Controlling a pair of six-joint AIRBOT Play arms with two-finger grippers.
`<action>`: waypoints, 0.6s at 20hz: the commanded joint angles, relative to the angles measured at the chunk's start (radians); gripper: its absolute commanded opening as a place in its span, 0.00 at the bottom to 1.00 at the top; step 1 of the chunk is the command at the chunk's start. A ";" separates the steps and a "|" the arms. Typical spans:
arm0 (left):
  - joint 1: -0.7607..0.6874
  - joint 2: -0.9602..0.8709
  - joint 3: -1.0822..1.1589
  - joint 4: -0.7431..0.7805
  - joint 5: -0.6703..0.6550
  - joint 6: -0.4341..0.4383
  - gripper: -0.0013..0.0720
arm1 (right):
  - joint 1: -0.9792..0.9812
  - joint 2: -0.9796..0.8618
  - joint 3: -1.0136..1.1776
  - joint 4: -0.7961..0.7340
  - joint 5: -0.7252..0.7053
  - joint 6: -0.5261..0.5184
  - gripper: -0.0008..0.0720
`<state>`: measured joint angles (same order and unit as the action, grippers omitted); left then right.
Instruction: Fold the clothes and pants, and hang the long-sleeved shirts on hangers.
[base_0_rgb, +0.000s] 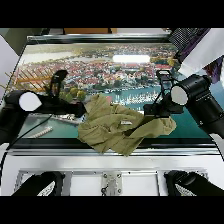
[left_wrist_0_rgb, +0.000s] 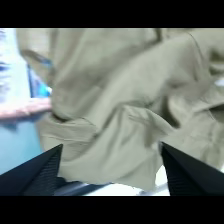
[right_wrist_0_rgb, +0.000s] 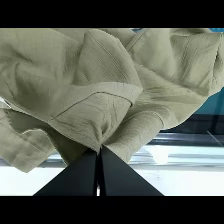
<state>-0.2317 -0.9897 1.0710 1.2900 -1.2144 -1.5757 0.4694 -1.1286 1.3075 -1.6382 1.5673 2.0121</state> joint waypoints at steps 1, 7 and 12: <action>0.214 0.019 0.000 0.002 0.029 0.089 0.98 | 0.000 0.000 0.000 0.001 0.001 0.001 0.03; 0.553 -0.105 0.019 0.187 0.274 0.140 0.98 | 0.000 0.000 0.000 0.001 0.001 0.001 0.03; 0.695 -0.369 0.255 0.322 0.318 0.150 0.98 | 0.000 0.000 0.000 0.001 0.001 0.001 0.03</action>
<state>0.3836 -1.2232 1.2076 1.4967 -0.9485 -1.4387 0.4694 -1.1286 1.3075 -1.6379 1.5681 2.0125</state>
